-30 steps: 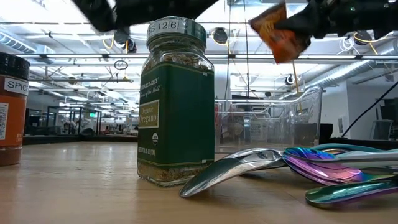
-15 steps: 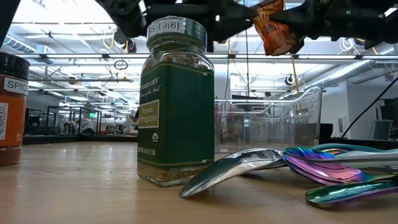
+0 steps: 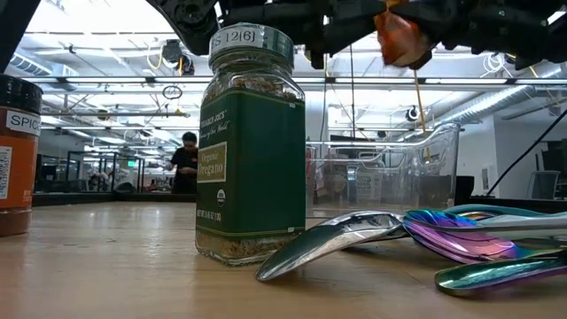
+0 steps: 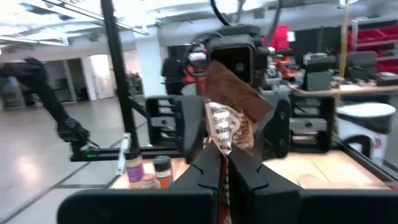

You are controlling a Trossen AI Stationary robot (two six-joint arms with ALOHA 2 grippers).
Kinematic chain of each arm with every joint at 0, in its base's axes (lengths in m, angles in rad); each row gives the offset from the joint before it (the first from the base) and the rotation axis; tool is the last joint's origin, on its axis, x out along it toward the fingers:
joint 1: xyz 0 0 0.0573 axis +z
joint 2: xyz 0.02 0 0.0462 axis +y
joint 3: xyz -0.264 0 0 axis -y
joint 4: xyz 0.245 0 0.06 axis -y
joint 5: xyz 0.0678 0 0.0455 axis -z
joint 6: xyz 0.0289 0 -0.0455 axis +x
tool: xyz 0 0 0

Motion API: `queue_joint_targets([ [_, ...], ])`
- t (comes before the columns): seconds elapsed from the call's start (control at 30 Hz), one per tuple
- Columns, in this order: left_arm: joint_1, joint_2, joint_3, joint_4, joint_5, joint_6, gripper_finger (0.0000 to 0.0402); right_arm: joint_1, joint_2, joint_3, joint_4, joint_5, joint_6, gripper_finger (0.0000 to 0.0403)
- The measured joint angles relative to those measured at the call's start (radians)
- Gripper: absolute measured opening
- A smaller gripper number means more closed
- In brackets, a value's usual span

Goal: Pick & Place Food Item
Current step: Put the orange seasoning bag into the right transparent bin

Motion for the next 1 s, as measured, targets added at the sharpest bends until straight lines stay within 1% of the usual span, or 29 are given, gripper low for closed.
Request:
queue_joint_targets([
  [0.3, 0.001, 0.002, 0.000, 0.001, 0.001, 0.035, 0.0085, 0.000, 0.008, 0.002, -0.022, -0.010, 0.008, 0.0000],
  [0.43, 0.000, 0.003, 0.000, 0.006, 0.001, 0.049, 0.0057, 0.000, 0.011, -0.001, -0.022, -0.036, 0.011, 0.0000],
  [0.53, 0.000, 0.003, -0.001, 0.006, 0.002, 0.054, 0.0041, 0.000, 0.011, -0.010, -0.022, -0.037, 0.014, 0.0000],
  [0.67, 0.001, 0.003, -0.001, 0.006, 0.032, 0.078, 0.0011, 0.000, 0.011, -0.019, -0.022, -0.033, 0.015, 0.0000],
  [0.83, 0.001, -0.004, -0.002, -0.006, 0.039, 0.083, 0.0004, 0.000, 0.011, -0.020, -0.024, -0.034, 0.017, 0.0000],
  [0.9, 0.001, -0.016, -0.002, -0.029, 0.038, 0.096, 0.0004, -0.008, 0.002, -0.020, -0.035, -0.036, 0.047, 0.0003],
  [1.0, 0.002, -0.019, -0.002, -0.050, 0.025, 0.125, 0.0003, -0.032, -0.032, 0.017, -0.165, -0.070, 0.074, 0.0030],
])
